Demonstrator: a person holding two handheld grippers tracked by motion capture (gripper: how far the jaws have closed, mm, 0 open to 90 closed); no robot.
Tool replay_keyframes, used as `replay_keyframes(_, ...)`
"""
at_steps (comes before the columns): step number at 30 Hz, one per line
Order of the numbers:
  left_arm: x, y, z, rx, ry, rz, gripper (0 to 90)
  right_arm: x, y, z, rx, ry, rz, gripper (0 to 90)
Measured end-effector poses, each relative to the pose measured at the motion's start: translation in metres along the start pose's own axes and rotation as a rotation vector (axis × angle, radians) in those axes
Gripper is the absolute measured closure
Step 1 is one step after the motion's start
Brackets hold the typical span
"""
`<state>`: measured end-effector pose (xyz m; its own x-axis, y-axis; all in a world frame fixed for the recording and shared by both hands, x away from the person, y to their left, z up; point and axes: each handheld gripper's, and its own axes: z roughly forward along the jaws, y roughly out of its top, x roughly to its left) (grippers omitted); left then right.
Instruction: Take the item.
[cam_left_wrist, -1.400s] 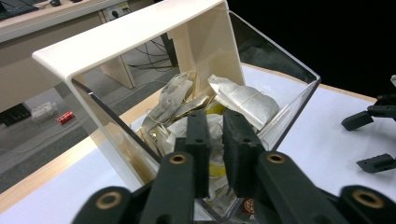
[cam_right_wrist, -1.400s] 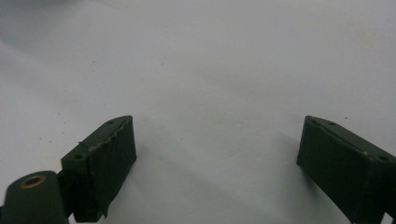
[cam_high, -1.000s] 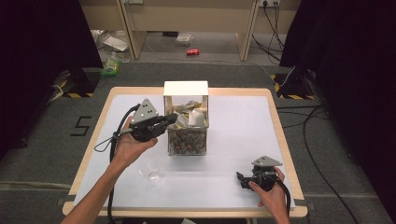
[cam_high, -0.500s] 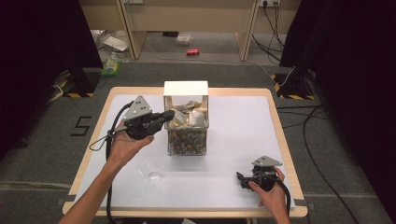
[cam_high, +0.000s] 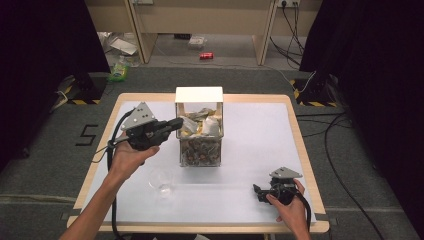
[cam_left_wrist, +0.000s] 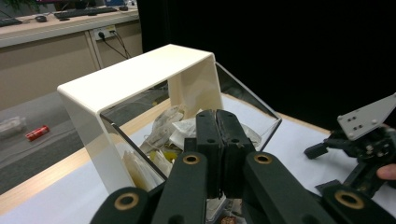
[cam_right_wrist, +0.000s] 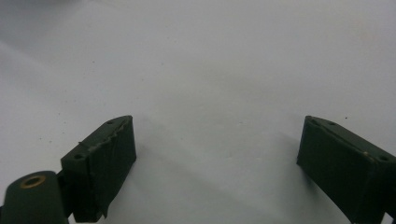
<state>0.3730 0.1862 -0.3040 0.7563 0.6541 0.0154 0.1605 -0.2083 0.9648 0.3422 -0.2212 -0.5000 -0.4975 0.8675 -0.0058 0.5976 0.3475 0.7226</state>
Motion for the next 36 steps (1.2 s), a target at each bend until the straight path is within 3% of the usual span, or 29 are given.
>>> replay_keyframes(4,0.000,0.000,-0.006,0.002,0.009,0.015,88.2,0.000,0.000,0.000,0.002,0.000,0.002,11.9)
replay_keyframes(19,0.000,-0.011,-0.032,-0.026,-0.006,-0.005,88.3,0.000,0.000,0.000,0.000,0.001,0.001,11.9)
replay_keyframes(36,-0.003,-0.050,-0.062,-0.055,-0.011,-0.042,88.3,0.000,0.000,0.000,0.002,0.002,0.004,11.9)
